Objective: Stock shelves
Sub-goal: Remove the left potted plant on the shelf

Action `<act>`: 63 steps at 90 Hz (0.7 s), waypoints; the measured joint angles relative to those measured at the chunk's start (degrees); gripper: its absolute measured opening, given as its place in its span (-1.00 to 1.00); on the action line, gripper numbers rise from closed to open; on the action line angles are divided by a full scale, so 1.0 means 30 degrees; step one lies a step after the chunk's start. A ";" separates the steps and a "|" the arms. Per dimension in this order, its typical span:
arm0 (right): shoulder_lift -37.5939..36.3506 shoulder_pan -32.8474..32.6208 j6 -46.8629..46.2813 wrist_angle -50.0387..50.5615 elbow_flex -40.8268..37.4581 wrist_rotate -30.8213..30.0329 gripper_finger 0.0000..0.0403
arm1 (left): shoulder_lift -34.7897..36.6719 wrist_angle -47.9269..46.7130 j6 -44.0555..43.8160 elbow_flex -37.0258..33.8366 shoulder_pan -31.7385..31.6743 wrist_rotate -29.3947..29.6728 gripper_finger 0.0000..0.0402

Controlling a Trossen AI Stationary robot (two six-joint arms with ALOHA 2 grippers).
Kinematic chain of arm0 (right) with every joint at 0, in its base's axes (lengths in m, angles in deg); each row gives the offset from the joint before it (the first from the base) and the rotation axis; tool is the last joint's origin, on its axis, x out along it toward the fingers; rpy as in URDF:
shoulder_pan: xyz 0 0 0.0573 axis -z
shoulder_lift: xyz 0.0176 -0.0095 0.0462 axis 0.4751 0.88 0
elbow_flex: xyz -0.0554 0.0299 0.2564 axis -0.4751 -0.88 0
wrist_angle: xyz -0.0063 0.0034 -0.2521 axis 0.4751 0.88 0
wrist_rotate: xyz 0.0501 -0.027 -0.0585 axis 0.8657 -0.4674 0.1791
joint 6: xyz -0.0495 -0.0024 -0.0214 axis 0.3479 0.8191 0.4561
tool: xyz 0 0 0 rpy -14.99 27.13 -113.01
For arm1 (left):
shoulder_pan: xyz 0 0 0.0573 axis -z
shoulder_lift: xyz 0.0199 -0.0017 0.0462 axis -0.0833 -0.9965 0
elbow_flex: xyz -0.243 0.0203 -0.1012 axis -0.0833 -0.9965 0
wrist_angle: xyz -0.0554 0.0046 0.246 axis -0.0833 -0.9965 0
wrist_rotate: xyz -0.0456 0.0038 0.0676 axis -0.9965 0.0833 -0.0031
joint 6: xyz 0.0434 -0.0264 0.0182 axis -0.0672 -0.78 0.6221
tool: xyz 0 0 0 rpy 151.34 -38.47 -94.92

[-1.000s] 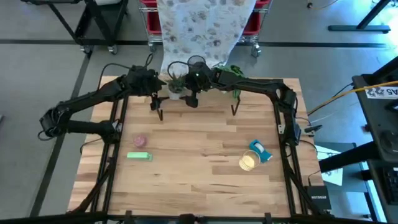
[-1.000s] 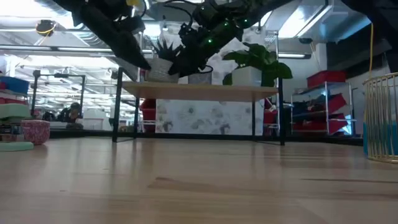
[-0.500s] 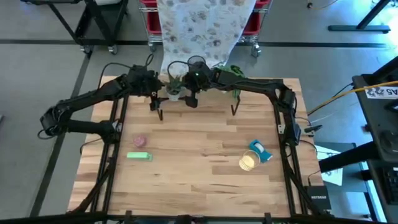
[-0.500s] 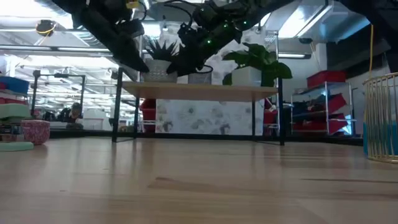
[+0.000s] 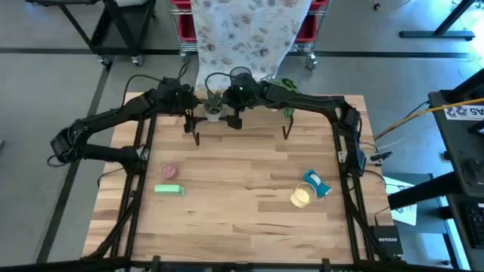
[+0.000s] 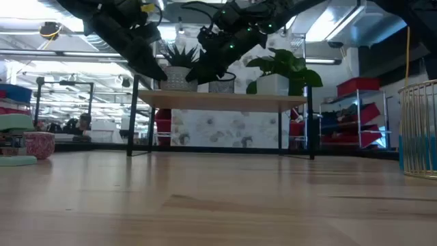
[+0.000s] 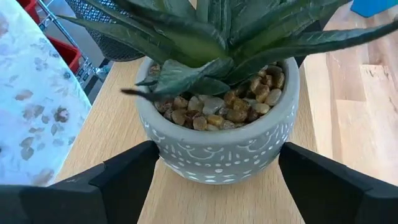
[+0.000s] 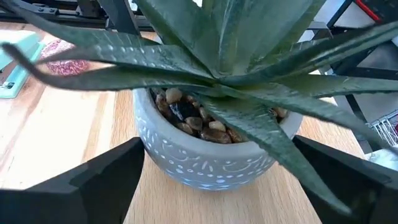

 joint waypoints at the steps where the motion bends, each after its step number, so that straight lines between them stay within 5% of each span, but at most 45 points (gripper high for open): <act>1: -0.0010 0.0000 0.0000 -0.0005 -0.0005 0.0024 0.85 | 0.0000 0.0001 -0.0094 0.0000 0.0000 -0.0003 0.58; 63: 0.0178 -0.0129 -0.0653 0.2265 0.2180 0.0935 0.85 | 0.1872 0.1308 -0.1797 0.0335 0.0557 -0.0709 0.57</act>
